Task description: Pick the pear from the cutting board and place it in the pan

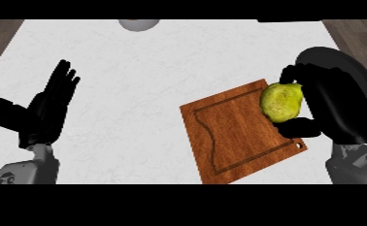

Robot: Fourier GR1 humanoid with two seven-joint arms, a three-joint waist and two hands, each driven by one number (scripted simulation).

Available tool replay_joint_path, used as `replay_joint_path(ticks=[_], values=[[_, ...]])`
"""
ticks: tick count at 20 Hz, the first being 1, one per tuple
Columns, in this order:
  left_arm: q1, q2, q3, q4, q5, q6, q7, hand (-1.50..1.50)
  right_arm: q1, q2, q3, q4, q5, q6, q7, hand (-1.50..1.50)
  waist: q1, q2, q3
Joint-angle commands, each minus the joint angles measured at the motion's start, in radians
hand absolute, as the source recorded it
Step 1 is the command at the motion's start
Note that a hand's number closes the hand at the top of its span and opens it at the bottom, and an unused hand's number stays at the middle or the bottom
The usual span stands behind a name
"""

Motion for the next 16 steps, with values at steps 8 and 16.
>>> replay_joint_path(ticks=[8, 16], values=[[-0.059, -0.017, -0.019, 0.023, -0.026, 0.004, 0.03, 0.0, -0.001, -0.003, -0.267, -0.057, -0.074, 0.009, 0.037, 1.5, 0.035, 0.015, 0.002], [-0.013, -0.011, -0.005, -0.012, -0.003, -0.033, 0.007, 0.0, -0.106, -0.155, -0.544, 0.314, -0.219, -0.101, -0.219, 1.5, 0.046, 0.017, 0.003]])
